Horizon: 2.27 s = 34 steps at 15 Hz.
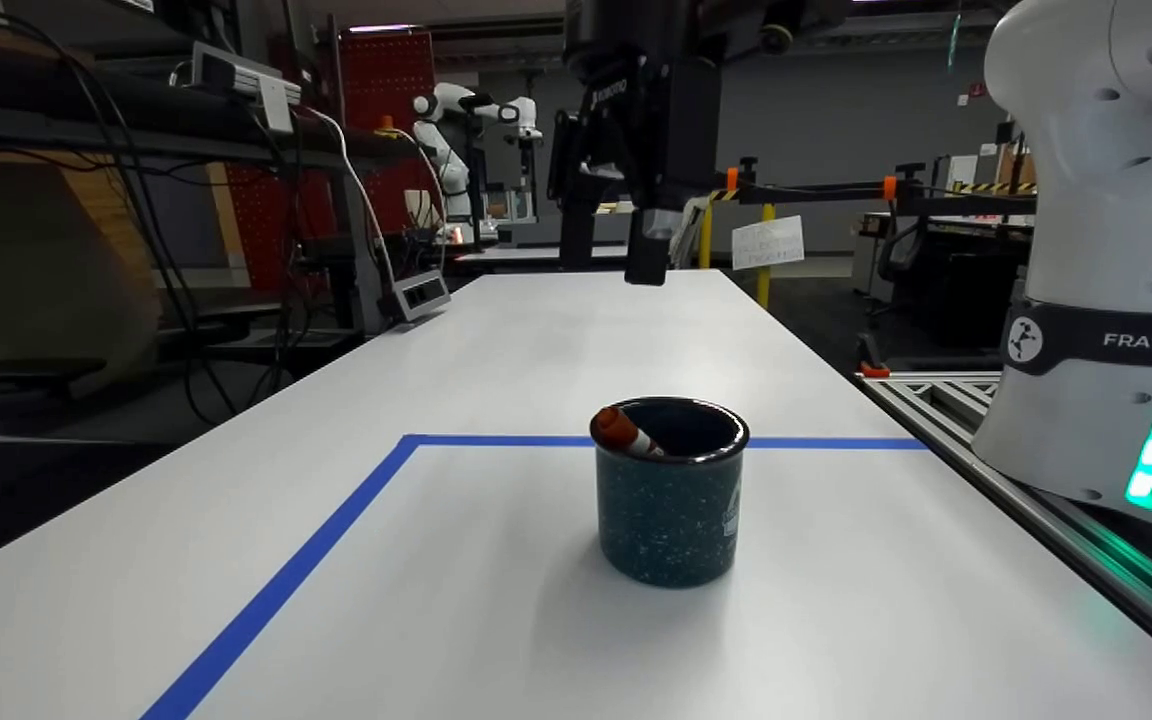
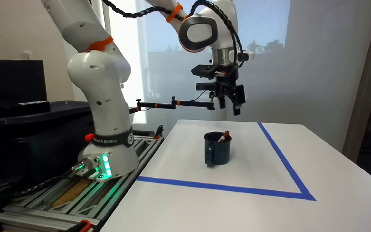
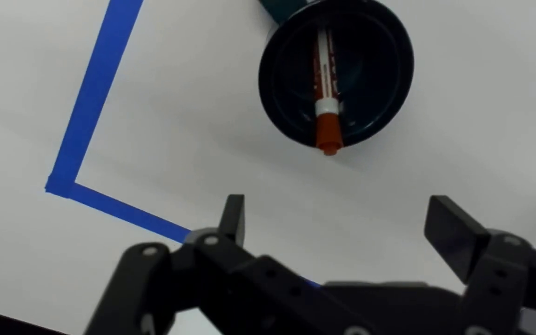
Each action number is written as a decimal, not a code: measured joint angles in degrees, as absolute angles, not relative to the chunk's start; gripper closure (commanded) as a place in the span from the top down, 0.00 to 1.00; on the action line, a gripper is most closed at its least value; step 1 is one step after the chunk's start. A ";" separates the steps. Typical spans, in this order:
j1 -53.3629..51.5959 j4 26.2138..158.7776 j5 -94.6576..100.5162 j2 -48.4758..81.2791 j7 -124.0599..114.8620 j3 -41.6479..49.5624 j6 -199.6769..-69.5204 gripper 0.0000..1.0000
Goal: Take the marker out of the cup
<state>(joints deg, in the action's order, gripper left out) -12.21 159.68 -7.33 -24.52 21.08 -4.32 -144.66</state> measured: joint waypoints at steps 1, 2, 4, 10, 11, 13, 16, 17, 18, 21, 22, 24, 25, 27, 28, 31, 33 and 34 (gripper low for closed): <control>-12.29 159.40 -7.14 -24.33 21.17 -3.97 -144.61 1.00; -12.28 159.16 -6.74 -24.07 21.29 -3.57 -144.61 1.00; -12.27 159.04 -5.65 -23.13 21.71 -2.82 -144.62 1.00; -12.79 158.97 -4.30 -17.11 24.37 -2.89 -145.65 0.95; -12.97 158.96 -4.07 -16.21 24.80 -3.19 -146.25 0.90; -13.29 158.90 -3.37 -14.80 24.98 -3.91 -147.41 0.75; -13.57 158.80 -2.63 -13.41 24.98 -4.88 -148.74 0.66; -13.57 158.80 -2.56 -12.96 24.98 -5.07 -149.22 0.66; -13.57 158.78 -2.54 -12.52 24.98 -5.17 -149.49 0.66; -13.55 158.76 -2.54 -11.08 24.97 -5.20 -150.70 0.65; -13.53 158.76 -2.54 -10.59 24.97 -5.20 -151.21 0.58; -13.49 158.72 -2.54 -9.65 24.97 -5.19 -151.91 0.64; -13.47 158.69 -2.54 -9.23 24.96 -5.19 -152.14 0.61; -13.46 158.66 -2.54 -8.44 24.96 -5.19 -152.76 0.53; -13.43 158.58 -2.54 -8.18 24.96 -5.18 -153.07 0.51; -13.38 158.19 -2.54 -7.98 24.96 -5.19 -153.24 0.49; -13.36 158.08 -2.54 -7.94 24.96 -5.20 -153.33 0.49; -13.36 158.07 -2.54 -7.93 24.96 -5.21 -153.33 0.48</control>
<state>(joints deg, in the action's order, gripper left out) -13.36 158.07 -2.54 -7.93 24.96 -5.21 -153.33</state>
